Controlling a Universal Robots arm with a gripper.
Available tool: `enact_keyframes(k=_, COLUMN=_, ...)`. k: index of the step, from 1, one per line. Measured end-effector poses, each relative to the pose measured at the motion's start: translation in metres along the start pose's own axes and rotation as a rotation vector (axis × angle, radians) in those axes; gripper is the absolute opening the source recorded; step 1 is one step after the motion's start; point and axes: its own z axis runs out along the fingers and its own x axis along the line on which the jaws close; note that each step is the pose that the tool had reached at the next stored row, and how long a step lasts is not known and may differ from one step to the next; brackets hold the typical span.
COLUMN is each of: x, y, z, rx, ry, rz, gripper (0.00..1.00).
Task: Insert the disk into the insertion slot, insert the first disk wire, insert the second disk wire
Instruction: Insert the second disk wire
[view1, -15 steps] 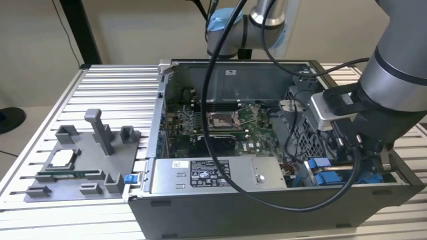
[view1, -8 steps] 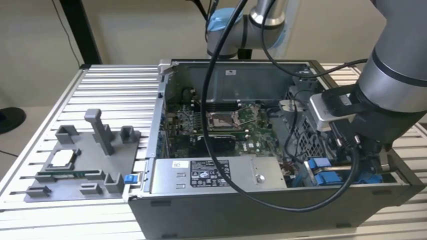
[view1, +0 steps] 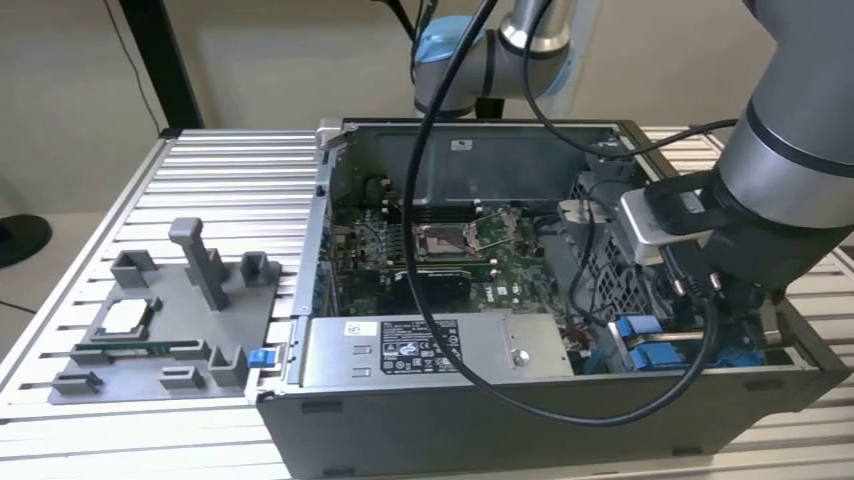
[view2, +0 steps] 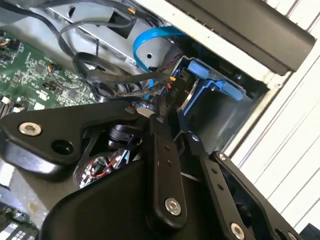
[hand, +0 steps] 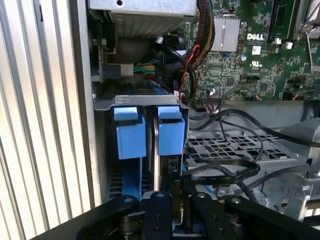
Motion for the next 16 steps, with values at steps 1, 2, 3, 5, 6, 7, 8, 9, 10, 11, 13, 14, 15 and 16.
enact_keyframes(k=1, x=-0.0008, y=-0.0009, z=-0.0042, rx=0.0000, ry=0.0000, rz=0.000, gripper=1.00)
enact_keyframes(k=2, x=-0.0016, y=-0.0020, z=-0.0086, rx=0.0000, ry=-0.0001, rz=0.000, gripper=1.00)
enact_keyframes(k=3, x=-0.0025, y=-0.0030, z=-0.0131, rx=0.0000, ry=0.0004, rz=0.000, gripper=1.00)
enact_keyframes(k=5, x=-0.0042, y=-0.0050, z=-0.0218, rx=0.0000, ry=0.0003, rz=0.000, gripper=1.00)
enact_keyframes(k=6, x=-0.0050, y=-0.0060, z=-0.0260, rx=0.0000, ry=0.0003, rz=0.000, gripper=1.00)
enact_keyframes(k=7, x=-0.0058, y=-0.0070, z=-0.0303, rx=0.0001, ry=0.0001, rz=0.000, gripper=1.00)
enact_keyframes(k=8, x=-0.0067, y=-0.0080, z=-0.0347, rx=0.0000, ry=0.0003, rz=0.000, gripper=1.00)
enact_keyframes(k=9, x=-0.0075, y=-0.0091, z=-0.0392, rx=0.0000, ry=0.0002, rz=0.000, gripper=1.00)
enact_keyframes(k=10, x=-0.0083, y=-0.0102, z=-0.0436, rx=0.0000, ry=0.0002, rz=0.000, gripper=1.00)
enact_keyframes(k=11, x=-0.0092, y=-0.0112, z=-0.0480, rx=0.0000, ry=0.0003, rz=0.000, gripper=1.00)
enact_keyframes(k=13, x=-0.0107, y=-0.0130, z=-0.0557, rx=-0.0001, ry=0.0004, rz=0.000, gripper=1.00)
enact_keyframes(k=14, x=-0.0108, y=-0.0132, z=-0.0565, rx=0.0000, ry=-0.0005, rz=0.000, gripper=1.00)
enact_keyframes(k=15, x=-0.0108, y=-0.0131, z=-0.0563, rx=0.0001, ry=-0.0026, rz=0.001, gripper=1.00)
enact_keyframes(k=16, x=-0.0108, y=-0.0131, z=-0.0564, rx=0.0001, ry=-0.0040, rz=0.001, gripper=1.00)
